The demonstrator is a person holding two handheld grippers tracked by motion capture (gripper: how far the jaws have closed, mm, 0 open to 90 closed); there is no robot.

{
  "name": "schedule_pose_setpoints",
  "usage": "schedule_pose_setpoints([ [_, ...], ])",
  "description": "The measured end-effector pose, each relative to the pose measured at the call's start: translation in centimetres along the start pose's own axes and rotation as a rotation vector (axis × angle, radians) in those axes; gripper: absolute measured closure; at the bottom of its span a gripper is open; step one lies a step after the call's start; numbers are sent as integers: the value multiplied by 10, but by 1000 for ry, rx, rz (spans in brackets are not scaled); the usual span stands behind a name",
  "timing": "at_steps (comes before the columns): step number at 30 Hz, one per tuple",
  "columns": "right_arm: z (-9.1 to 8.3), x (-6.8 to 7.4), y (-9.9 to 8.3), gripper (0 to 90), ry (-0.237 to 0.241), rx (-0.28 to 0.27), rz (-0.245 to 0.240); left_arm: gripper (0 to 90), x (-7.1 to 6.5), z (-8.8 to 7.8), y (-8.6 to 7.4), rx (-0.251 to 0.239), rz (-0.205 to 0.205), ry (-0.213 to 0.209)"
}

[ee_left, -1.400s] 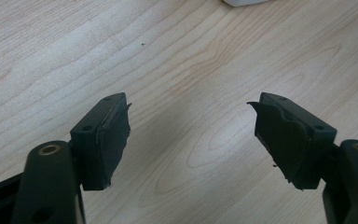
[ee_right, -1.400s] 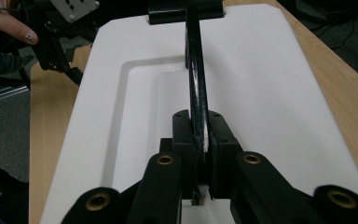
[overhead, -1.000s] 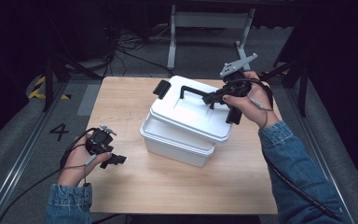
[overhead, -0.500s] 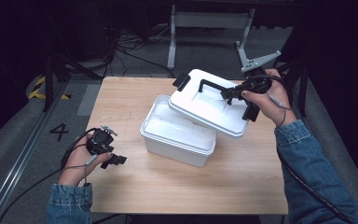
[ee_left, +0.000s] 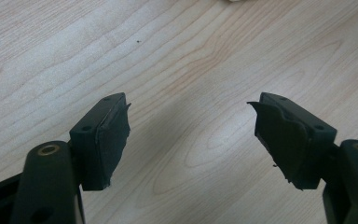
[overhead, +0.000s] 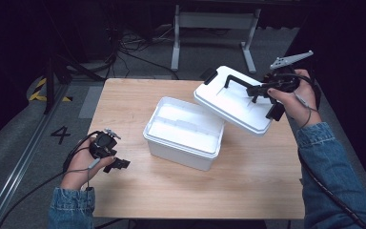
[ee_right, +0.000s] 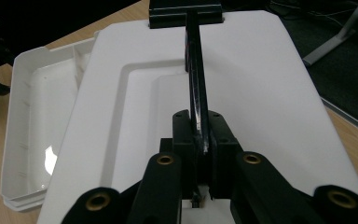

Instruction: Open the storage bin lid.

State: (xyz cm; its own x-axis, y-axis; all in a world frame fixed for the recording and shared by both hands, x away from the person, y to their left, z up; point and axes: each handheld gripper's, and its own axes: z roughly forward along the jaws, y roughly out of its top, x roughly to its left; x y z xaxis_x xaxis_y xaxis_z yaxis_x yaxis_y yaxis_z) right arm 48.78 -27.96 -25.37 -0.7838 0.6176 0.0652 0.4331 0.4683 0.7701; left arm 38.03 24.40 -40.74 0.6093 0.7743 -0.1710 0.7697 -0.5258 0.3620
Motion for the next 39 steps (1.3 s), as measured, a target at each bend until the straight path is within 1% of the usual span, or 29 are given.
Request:
schedule_pose_setpoints([
  [9,-14,-21,-13,848,-70,-7,54,268,0,1,0,3,6,-3],
  [11,-15,-26,-17,848,-88,-2,74,267,0,1,1,8,10,-1],
  [14,-15,-33,-22,848,-111,3,93,267,-1,1,0,7,6,-3],
  [17,-13,-41,-28,848,-124,1,118,267,0,1,0,7,8,-4],
  [23,-5,-53,-40,848,-149,16,150,266,0,2,1,10,8,-4],
  [26,1,-57,-46,848,-177,15,149,266,0,4,0,13,6,-5],
  [28,6,-60,-51,848,-184,16,156,266,0,4,0,10,4,-4],
  [34,22,-68,-67,848,-180,27,185,266,0,4,0,12,5,-3],
  [39,35,-70,-76,848,-169,44,193,265,0,5,1,17,5,-12],
])
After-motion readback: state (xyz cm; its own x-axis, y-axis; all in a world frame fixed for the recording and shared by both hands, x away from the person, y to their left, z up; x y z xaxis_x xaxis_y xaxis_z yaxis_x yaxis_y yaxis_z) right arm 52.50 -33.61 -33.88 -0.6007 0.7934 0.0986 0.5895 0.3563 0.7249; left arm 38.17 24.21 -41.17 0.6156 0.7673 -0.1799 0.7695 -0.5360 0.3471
